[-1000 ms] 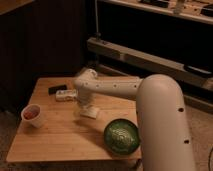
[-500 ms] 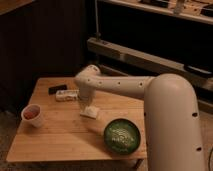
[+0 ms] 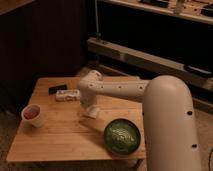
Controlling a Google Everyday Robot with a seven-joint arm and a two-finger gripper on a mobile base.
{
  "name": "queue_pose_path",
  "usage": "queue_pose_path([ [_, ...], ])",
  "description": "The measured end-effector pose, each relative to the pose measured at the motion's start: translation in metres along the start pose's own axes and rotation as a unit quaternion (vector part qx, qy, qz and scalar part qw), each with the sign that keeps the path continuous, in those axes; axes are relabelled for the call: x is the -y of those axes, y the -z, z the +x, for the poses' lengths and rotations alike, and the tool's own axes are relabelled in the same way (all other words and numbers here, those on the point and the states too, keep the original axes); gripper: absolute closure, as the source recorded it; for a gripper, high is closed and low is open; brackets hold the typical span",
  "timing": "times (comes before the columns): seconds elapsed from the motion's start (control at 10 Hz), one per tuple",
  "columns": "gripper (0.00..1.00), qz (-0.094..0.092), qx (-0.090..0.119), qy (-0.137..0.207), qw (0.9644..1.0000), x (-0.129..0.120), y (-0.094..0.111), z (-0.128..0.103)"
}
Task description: Place the white sponge in the ceramic bowl
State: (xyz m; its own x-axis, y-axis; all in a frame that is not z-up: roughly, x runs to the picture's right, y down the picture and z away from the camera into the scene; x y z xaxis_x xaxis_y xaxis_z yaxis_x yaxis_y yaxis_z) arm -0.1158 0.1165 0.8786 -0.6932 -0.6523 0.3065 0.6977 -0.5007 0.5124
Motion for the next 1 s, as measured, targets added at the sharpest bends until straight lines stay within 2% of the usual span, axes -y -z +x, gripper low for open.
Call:
queue_pose_path([
  [0.3, 0.20, -0.005, -0.003, 0.004, 1.0000, -0.003, 0.003, 0.002],
  [1.0, 0.20, 0.011, 0.012, 0.005, 0.9999, -0.007, -0.019, 0.003],
])
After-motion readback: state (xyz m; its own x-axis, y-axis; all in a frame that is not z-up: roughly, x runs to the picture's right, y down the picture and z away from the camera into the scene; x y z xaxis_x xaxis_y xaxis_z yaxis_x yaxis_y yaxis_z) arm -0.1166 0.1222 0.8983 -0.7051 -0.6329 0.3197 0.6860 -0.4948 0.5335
